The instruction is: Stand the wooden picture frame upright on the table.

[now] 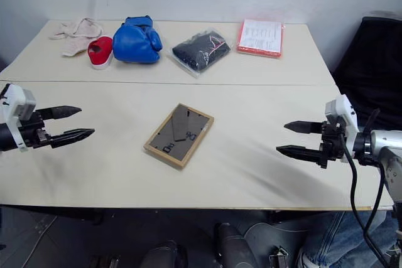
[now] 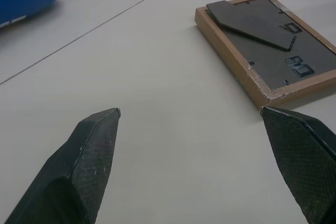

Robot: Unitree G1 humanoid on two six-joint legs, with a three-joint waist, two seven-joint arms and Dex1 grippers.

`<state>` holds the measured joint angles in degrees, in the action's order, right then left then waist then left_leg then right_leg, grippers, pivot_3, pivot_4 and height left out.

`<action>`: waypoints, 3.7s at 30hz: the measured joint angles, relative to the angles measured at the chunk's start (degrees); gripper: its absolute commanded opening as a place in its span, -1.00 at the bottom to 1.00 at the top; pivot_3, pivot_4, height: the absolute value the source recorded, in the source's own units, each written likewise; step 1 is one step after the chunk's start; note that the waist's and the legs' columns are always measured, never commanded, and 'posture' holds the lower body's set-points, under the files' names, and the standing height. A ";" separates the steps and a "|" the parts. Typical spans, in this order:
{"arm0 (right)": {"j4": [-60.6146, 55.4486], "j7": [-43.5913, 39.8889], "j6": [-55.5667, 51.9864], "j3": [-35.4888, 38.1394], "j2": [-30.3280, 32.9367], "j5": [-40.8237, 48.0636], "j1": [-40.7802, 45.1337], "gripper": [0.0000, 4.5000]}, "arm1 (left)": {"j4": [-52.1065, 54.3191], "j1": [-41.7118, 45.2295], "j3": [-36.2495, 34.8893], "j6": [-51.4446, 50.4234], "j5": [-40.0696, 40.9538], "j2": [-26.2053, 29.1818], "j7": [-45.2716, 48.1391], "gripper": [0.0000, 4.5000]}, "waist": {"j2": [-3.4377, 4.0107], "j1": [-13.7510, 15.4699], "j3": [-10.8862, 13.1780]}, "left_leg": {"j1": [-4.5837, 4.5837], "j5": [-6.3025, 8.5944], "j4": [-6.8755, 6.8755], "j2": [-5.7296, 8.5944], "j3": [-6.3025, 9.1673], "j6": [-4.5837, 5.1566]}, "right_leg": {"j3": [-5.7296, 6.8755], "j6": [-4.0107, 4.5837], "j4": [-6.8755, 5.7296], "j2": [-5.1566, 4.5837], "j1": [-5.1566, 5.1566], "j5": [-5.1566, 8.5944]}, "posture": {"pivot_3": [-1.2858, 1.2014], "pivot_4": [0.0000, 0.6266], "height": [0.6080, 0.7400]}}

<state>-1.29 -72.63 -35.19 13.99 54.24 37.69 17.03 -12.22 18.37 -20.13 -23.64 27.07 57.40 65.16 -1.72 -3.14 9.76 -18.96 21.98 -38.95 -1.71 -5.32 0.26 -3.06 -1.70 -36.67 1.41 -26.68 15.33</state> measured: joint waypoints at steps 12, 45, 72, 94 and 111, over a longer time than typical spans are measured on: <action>-4.03 5.80 0.42 -0.01 -3.00 0.00 -2.42 0.99 | 2.01 -0.36 2.64 -0.02 -0.55 -2.25 -1.77 1.00 | 0.00 0.29 0.00 | -0.07 -0.01 -0.08 0.01 0.01 -0.01 | 0.00 0.00 -0.09 -0.02 -0.09 0.00 | 0.03 -0.52 1.00; 19.97 14.81 21.97 -29.40 -26.67 -31.30 21.51 -1.00 | -10.26 16.12 26.64 5.27 -15.90 -21.13 5.47 -0.98 | -0.05 -0.20 -0.04 | -0.83 -0.32 -1.10 0.08 -0.18 -0.49 | -0.14 0.02 -1.25 -0.04 -0.97 -0.02 | 0.03 -0.52 1.00; 8.32 8.66 27.64 -36.34 -20.94 -43.70 20.28 -1.00 | -1.75 20.34 22.22 -53.33 3.94 -22.03 -6.54 0.98 | 0.12 1.32 -0.28 | -0.32 -0.28 -1.07 0.21 -0.10 -0.46 | -0.13 0.04 -1.12 -0.09 -0.45 0.00 | 0.03 -0.52 1.00; -3.62 8.24 11.23 -27.78 -19.79 -33.40 16.09 -0.63 | -4.55 23.47 16.92 -57.13 9.31 -26.85 -9.35 -0.43 | 0.11 0.82 -0.30 | -0.56 -0.31 -1.08 0.21 -0.06 -0.54 | -0.15 0.03 -1.26 -0.10 -0.70 0.00 | 0.03 -0.52 1.00; -9.00 14.01 -22.45 -19.41 -28.05 -7.12 29.56 1.00 | 9.77 19.06 14.46 -55.99 15.21 -24.10 -10.24 -0.43 | 0.11 0.04 -0.28 | -0.84 -0.35 -1.04 0.18 0.00 -0.58 | -0.11 0.06 -1.21 -0.10 -0.95 0.01 | 0.03 -0.52 1.00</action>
<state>-10.29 -58.62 -57.64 -5.42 26.19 30.57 46.58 -2.45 37.43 -5.67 -79.63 42.28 33.31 54.92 -1.61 -3.10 9.48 -19.80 21.63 -39.99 -1.53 -5.32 -0.32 -3.17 -1.64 -37.88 1.30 -27.63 15.34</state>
